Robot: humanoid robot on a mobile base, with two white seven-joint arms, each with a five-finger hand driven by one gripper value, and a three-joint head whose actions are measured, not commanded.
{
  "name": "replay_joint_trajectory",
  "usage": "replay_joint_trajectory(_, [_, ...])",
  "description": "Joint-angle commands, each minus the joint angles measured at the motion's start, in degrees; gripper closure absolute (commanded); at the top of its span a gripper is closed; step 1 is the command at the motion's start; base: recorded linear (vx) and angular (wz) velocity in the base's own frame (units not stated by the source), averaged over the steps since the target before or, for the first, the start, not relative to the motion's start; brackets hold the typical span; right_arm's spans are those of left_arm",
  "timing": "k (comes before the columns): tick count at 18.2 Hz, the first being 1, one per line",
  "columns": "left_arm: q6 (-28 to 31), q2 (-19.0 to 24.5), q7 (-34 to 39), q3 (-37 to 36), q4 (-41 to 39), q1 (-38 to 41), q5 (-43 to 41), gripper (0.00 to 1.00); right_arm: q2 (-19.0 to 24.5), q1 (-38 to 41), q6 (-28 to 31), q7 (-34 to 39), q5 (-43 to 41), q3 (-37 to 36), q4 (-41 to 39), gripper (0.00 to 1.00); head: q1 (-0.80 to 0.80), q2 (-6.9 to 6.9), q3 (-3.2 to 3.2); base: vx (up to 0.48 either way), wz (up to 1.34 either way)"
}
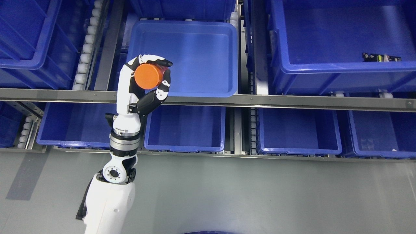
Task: Grab orange capacitor from left shelf to right desk
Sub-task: 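Lift the capacitor out of the bin with the left hand, then hold the capacitor in the left hand while turning toward the steel table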
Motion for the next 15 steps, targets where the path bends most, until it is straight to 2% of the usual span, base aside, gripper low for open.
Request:
replay_joint_trajectory(1, [0.0,1.0,0.1,3.0,-7.1,3.4,0.0,0.99,-1.0,1.2,0.0,0.0,0.4,-0.7,-1.0,0.00,0.00,0.00,0.00,-0.050,-0.13])
replay_joint_trajectory(9, [0.2,1.0,0.1,3.2,-7.1,3.4,0.0,0.99,-1.0,1.2,0.0,0.0,0.4,-0.7,-1.0,0.00,0.00,0.00,0.00,-0.098,-0.20])
replay_joint_trajectory(15, [0.2,1.0,0.1,3.9,-7.0,3.3,0.1,0.99,-1.0,1.2,0.0,0.0,0.4,-0.7,-1.0,0.00,0.00,0.00,0.00,-0.185,-0.40])
